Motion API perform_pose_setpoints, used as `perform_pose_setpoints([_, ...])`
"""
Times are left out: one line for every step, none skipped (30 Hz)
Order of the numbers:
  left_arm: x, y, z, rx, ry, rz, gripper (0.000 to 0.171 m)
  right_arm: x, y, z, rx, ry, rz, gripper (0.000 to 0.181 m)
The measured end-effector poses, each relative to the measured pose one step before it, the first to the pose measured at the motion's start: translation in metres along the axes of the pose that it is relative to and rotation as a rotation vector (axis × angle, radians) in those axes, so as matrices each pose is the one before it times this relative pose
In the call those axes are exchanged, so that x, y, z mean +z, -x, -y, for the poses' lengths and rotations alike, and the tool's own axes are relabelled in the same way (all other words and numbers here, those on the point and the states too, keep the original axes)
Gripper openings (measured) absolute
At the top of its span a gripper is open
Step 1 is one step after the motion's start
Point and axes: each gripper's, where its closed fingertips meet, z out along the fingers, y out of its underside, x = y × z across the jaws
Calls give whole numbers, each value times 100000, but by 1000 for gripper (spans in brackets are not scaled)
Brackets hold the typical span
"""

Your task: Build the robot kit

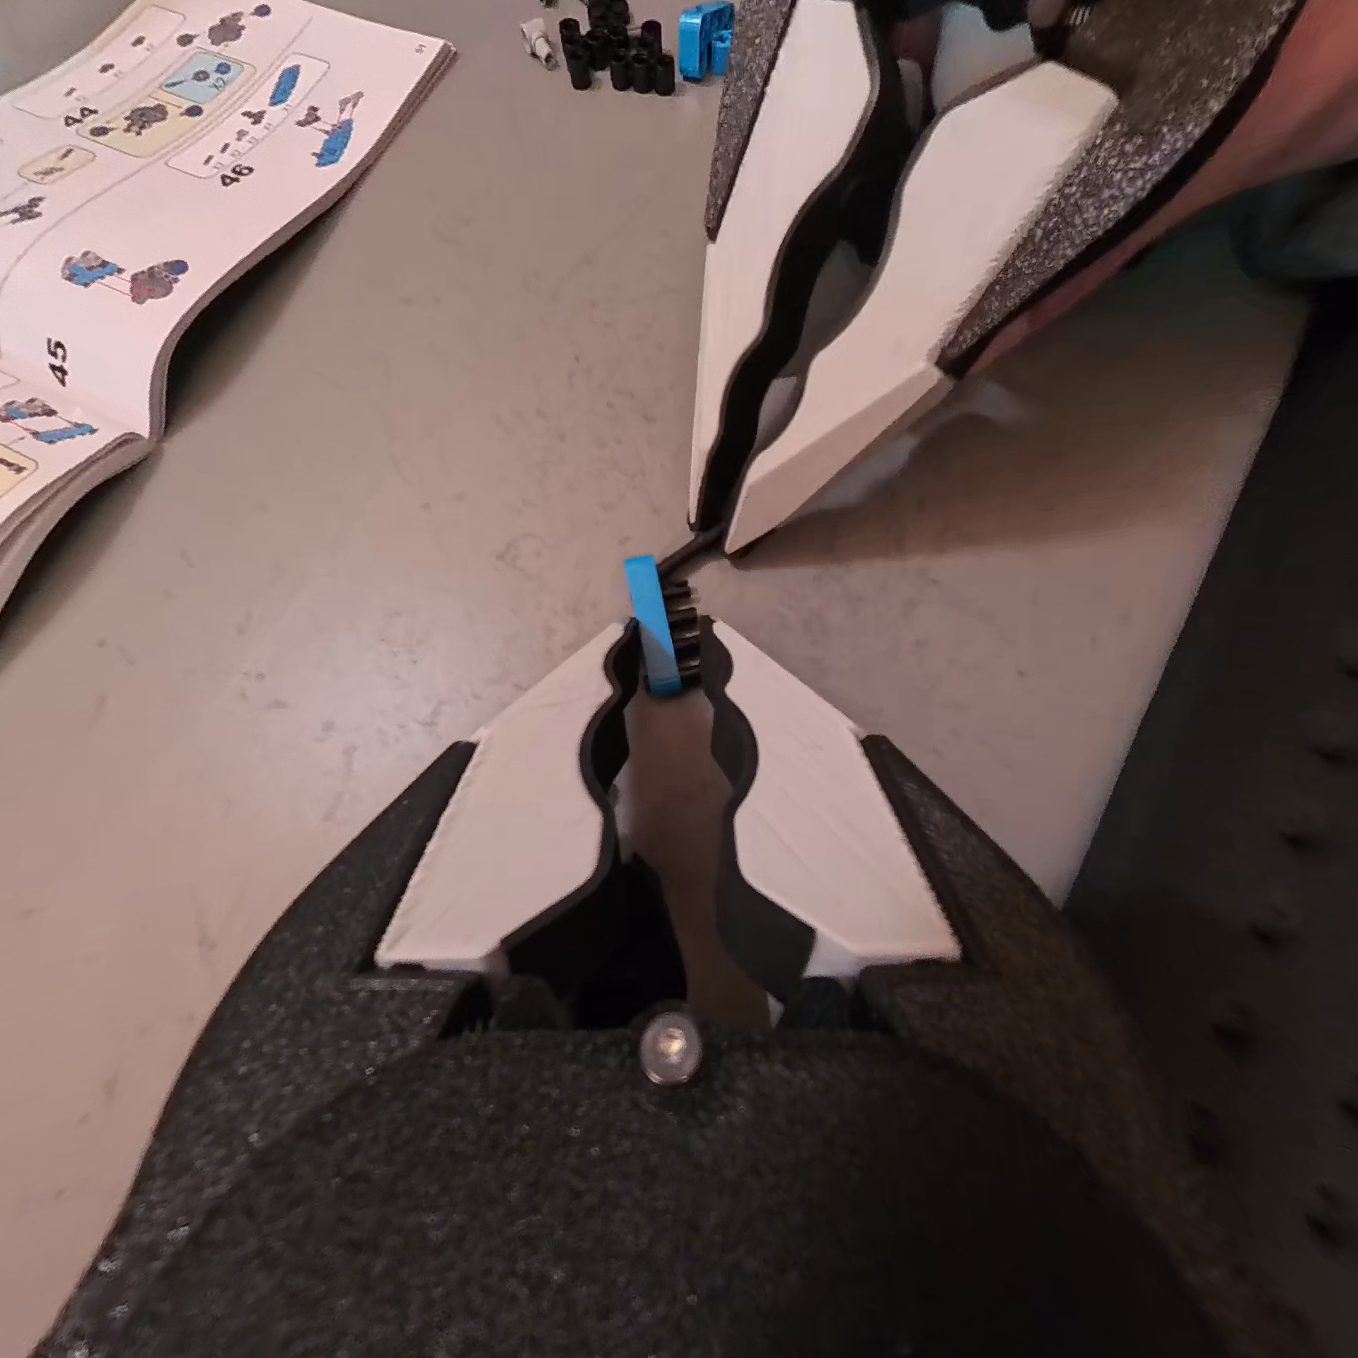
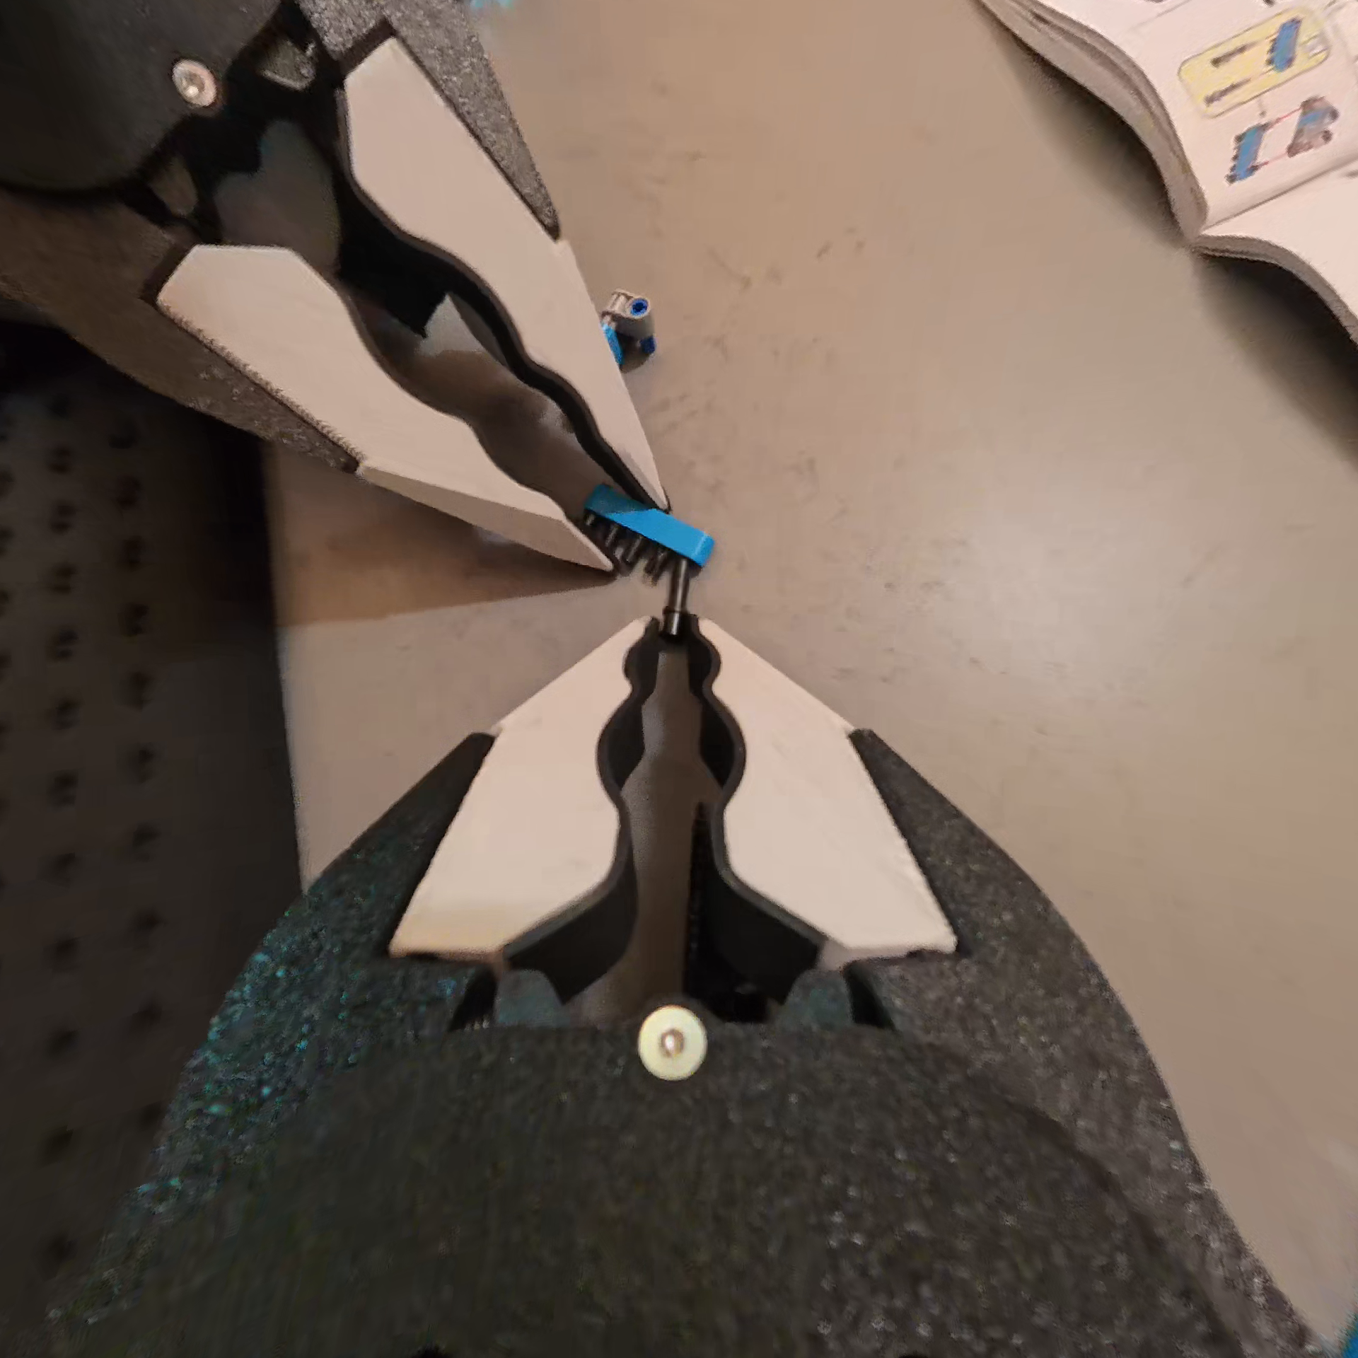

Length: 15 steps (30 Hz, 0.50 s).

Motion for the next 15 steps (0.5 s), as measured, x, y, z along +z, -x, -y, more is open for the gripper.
perform_pose_setpoints([-3, 19, -4, 161, 10, -250, 16, 21, 3, -36, -3001, -416, 205, 6])
perform_pose_setpoints([0, 36, -15, 233, 9, -7, 16, 34, 12, 13, -2505, -46, -472, 6])
perform_pose_setpoints([-3, 15, -6, 72, 42, 69, 16, 15, -6, 8, -2251, 213, -900, 7])
perform_pose_setpoints([3, 0, -1, 91, 52, 99, 16, 20, -4, -1, -1140, 280, -858, 7])
perform_pose_setpoints([13, 15, -5, 5, 53, 95, 16, -8, 7, -18, -212, 132, -633, 7])
perform_pose_setpoints([-4, 12, -8, -73, 50, 21, 16, -22, -32, -16, 537, 107, -572, 7])
perform_pose_setpoints([9, -2, -8, -83, 31, -29, 16, -6, -30, -17, 1715, 176, -289, 7])
perform_pose_setpoints([-2, 15, -3, -65, 15, 42, 16, -15, 10, -1, 1972, -100, 37, 7])
perform_pose_setpoints([0, 31, 1, 69, 4, 286, 16, -22, -54, -2, 2127, -99, -348, 7])
perform_pose_setpoints([-15, 37, -14, 175, 9, 340, 16, -59, -225, 13, 3226, 43, -1436, 7])
perform_pose_setpoints([-6, 21, -6, -57, -6, 30, 16, -22, -71, 30, 2871, -140, -491, 7])
perform_pose_setpoints([-3, 4, 10, -179, -1, -138, 16, 34, 98, 16, 2004, -63, 274, 7])
perform_pose_setpoints([0, -12, 0, -186, -13, -195, 16, 18, 21, 10, 1813, 70, -430, 7])
perform_pose_setpoints([4, -4, 3, -171, -2, -198, 16, 13, 173, 112, 579, -288, 352, 10])
perform_pose_setpoints([10, -5, -6, -165, 3, -208, 16, 44, 236, 102, -616, -455, 789, 12])
